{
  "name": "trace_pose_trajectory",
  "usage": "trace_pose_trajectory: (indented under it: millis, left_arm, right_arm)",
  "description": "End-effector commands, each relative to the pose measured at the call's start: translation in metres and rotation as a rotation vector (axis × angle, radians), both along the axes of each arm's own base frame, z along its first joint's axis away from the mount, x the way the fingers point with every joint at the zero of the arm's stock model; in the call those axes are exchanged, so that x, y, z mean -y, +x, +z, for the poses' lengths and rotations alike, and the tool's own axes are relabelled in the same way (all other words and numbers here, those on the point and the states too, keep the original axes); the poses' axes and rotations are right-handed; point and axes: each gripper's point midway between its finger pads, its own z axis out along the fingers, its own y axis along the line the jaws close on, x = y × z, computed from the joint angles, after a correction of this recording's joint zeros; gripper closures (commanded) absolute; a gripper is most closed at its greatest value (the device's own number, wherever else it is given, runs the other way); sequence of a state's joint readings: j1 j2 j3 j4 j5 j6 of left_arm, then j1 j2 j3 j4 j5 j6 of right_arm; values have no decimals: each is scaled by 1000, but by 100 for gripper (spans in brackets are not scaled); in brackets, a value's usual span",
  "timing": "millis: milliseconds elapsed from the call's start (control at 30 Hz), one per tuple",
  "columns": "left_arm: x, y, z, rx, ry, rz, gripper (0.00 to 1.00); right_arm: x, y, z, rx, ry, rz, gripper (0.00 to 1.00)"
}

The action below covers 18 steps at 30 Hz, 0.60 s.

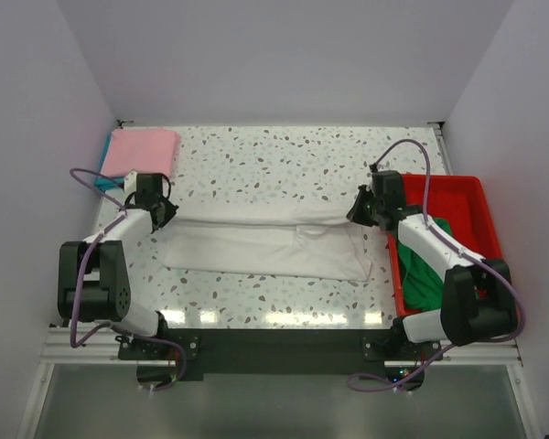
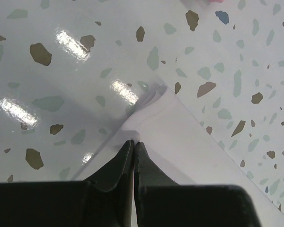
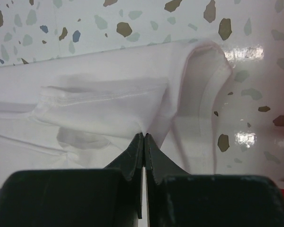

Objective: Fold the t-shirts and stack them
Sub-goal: Fold the tshirt

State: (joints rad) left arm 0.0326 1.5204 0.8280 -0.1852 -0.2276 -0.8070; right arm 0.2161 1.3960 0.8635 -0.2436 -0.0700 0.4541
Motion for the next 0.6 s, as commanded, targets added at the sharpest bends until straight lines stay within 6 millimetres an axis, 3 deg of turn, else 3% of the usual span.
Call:
trace_pose_trajectory:
  millis: [0,33,67,167,200,367,467,567]
  left_arm:
    - [-3,-4,4,57,-19,41,100]
    - [-3,-7,4,65,-25,45,98]
    - [-1,-10,2,69,-37,49,80]
    - [2,-20,1,103,-57,41,43]
    - [5,-23,0,113,-62,31,39]
    - [9,-23,18,176,-72,9,34]
    - [16,-19,29,205,-74,-21,34]
    - [22,-18,35,212,-71,-44,34]
  right_arm:
    - [-3,-2,4,58,12,-11,100]
    - [-3,-4,0,51,16,-19,95]
    - [-2,-6,-4,46,16,-20,81]
    - [-1,-11,-3,53,15,-22,54]
    - [-1,-10,0,61,16,-19,52]
    - [1,3,20,104,-14,-18,49]
    - [-11,26,32,124,-43,2,49]
    - [-13,38,12,71,-104,-9,51]
